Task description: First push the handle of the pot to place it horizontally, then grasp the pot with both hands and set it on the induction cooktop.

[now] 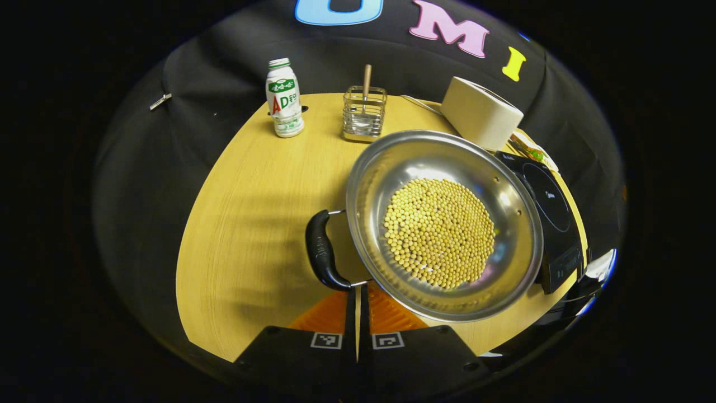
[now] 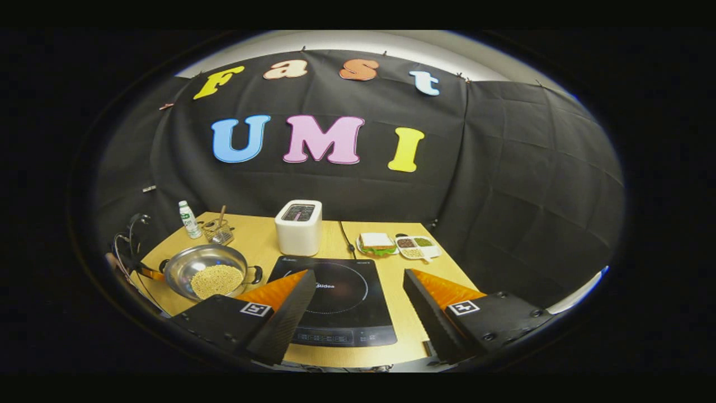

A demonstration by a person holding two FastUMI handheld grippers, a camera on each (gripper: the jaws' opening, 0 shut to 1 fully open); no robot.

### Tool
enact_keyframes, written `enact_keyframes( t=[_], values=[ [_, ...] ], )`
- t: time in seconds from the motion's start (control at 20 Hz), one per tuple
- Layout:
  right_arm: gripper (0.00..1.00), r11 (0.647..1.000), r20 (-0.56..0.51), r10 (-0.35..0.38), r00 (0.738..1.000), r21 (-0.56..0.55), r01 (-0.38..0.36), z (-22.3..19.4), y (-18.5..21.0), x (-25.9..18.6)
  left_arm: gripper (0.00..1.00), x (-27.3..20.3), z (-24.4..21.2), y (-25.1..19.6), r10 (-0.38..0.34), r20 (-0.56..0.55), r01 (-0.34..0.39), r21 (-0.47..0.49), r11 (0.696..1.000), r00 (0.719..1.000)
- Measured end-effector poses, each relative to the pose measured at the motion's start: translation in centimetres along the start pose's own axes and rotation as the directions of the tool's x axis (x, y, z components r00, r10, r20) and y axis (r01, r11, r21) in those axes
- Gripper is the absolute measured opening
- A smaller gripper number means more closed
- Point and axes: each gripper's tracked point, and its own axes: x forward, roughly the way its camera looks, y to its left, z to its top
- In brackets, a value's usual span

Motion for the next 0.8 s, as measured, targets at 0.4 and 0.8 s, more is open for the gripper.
enact_keyframes(
  t=[0.4, 0.8],
  values=[
    [0.99, 1.0, -0.064, 0.024, 0.998, 0.011, -0.023, -1.5, 2.1, 1.7, 0.05, 1.6, 2.7, 2.4, 0.023, 0.014, -0.023, 0.008, 1.0, 1.0],
    [0.97, 0.978, -0.178, 0.209, 0.962, 0.053, -0.202, -4.3, 10.8, 5.0, 0.05, -2.3, 3.7, 4.0, 0.06, 0.122, -0.056, -0.037, 0.998, 0.991]
  ],
)
